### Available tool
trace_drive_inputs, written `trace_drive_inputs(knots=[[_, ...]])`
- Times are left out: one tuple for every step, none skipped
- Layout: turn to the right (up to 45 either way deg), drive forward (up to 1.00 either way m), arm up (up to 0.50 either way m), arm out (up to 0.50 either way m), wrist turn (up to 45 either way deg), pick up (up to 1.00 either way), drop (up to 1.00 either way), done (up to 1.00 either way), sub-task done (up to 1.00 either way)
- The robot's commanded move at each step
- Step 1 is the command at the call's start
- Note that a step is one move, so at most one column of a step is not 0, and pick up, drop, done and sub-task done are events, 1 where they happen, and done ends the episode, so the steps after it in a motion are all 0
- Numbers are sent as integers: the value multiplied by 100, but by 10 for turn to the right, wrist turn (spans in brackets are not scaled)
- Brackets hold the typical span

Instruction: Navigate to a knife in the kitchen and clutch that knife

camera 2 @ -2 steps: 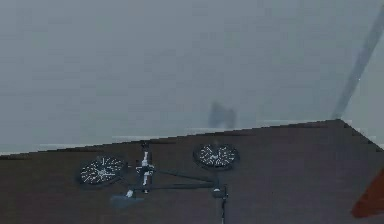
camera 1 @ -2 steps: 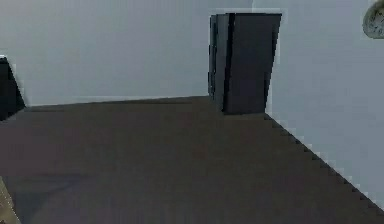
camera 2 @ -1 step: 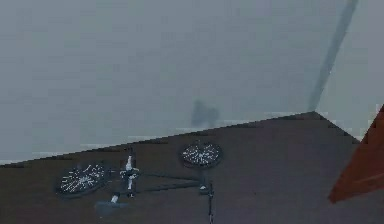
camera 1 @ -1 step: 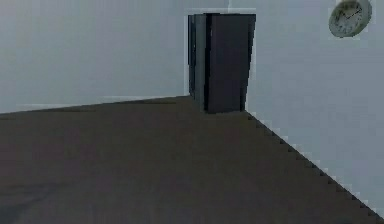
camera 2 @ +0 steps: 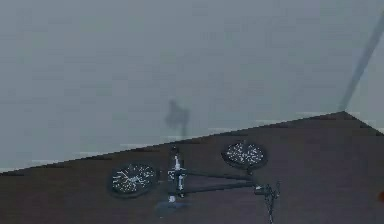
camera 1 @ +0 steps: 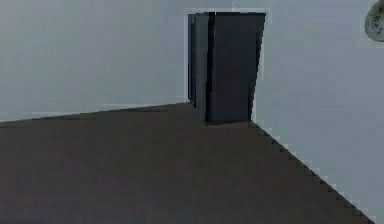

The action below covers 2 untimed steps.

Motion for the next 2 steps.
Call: trace_drive_inputs(knots=[[-270,0,0,0,0,0,0,0,0],[0,60,0,0,0,0,0,0,0]])
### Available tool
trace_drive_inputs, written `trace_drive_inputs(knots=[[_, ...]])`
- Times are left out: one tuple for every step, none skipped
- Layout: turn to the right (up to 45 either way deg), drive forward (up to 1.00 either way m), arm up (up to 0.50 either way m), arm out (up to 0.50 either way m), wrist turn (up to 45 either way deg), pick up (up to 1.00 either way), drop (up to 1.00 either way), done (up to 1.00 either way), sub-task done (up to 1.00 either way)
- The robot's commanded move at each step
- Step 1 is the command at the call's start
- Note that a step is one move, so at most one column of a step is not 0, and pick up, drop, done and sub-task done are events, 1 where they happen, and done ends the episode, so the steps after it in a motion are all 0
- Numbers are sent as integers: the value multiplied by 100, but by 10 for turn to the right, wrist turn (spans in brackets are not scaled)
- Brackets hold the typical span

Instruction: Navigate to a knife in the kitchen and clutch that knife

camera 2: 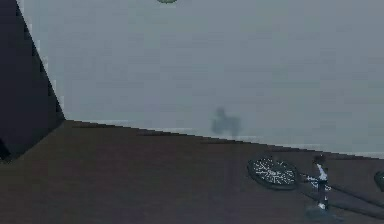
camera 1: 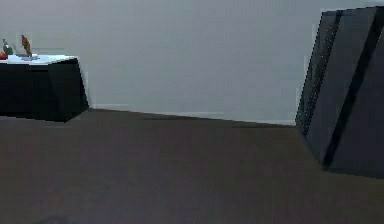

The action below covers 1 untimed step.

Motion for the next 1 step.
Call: trace_drive_inputs(knots=[[-300,0,0,0,0,0,0,0,0]])
